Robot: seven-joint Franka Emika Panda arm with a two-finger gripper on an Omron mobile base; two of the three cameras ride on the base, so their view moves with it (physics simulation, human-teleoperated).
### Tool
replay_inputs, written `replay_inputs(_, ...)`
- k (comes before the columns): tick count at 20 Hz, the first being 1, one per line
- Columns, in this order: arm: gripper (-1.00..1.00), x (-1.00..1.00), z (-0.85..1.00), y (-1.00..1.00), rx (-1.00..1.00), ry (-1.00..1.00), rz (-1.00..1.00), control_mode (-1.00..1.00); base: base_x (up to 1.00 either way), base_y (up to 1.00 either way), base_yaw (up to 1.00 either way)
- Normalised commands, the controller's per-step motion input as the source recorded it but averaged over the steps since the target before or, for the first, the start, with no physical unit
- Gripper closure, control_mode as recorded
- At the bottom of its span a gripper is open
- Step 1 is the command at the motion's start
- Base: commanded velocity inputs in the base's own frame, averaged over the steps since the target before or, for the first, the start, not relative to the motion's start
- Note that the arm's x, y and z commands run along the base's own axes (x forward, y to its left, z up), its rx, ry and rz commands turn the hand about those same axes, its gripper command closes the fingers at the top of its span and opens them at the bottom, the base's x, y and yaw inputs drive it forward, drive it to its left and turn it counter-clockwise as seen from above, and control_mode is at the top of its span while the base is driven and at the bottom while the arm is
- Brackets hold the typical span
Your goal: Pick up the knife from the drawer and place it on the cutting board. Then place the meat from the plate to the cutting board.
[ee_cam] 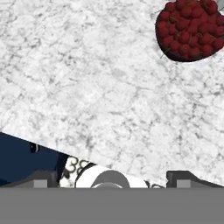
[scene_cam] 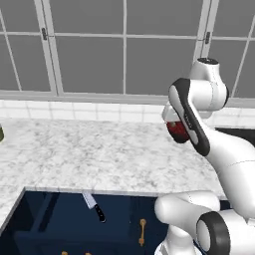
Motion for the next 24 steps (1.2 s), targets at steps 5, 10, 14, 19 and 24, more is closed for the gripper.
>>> replay_inputs(5,-1.0,0.0,0.0,0.0,0.0,0.0,0.0,1.0,-0.28,-0.15,0.83)
replay_inputs(10,-1.0,0.0,0.0,0.0,0.0,0.0,0.0,1.0,-0.14,0.0,0.93)
replay_inputs(14,-1.0,0.0,0.0,0.0,0.0,0.0,0.0,1.0,-0.15,0.0,0.9)
replay_inputs(19,-1.0,0.0,0.0,0.0,0.0,0.0,0.0,1.0,-0.17,-0.1,0.76)
replay_inputs(24,-1.0,0.0,0.0,0.0,0.0,0.0,0.0,1.0,0.0,0.0,0.27)
